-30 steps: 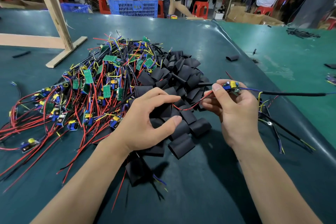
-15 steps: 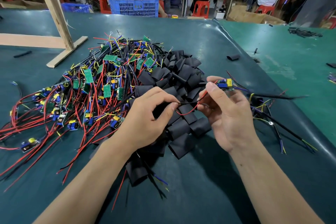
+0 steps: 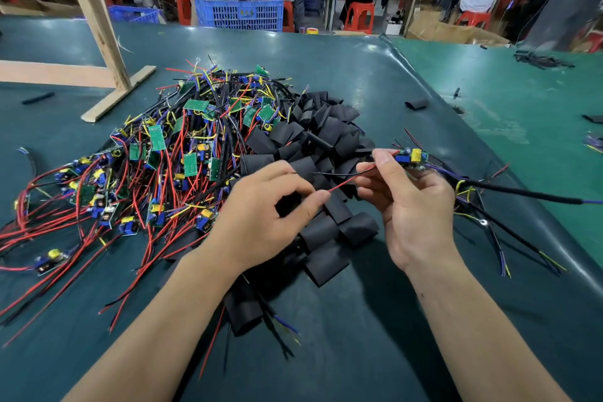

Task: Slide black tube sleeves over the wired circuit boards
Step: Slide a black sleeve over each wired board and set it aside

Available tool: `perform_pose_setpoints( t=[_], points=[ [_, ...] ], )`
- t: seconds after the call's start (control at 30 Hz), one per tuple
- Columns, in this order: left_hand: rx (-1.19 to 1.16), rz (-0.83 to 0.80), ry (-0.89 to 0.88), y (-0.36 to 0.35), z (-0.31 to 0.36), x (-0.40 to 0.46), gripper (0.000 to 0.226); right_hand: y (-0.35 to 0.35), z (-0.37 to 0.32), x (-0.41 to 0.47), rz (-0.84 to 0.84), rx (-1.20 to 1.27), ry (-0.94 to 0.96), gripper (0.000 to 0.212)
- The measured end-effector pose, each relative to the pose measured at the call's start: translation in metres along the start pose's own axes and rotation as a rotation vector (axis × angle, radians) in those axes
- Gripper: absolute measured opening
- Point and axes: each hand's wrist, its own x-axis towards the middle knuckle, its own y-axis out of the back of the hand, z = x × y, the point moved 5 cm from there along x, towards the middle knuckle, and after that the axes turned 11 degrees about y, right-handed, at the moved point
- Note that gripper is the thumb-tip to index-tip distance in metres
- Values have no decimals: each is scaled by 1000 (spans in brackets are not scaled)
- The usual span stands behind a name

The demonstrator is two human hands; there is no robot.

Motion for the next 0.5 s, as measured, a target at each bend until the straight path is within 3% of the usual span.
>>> perform_pose_setpoints(
  t=[0.1,0.17,0.33,0.4,0.5],
  points=[
    [-75,226,247,35,-21,5,30,4,-4,3,40,-1,55,16],
    [-156,256,330,54,-33,5,43,5,-7,5,12,-56,93,16],
    [-44,-195,215,13,-4,4,39,-8,-6,-3,-169,-116,128,16],
    [17,-248,201,-3,3,0,33,-9,-4,-5,-146,-106,113,16],
    [57,-204,154,-5,2,3,29,-5,1,-4,-95,-90,49,16]
  ],
)
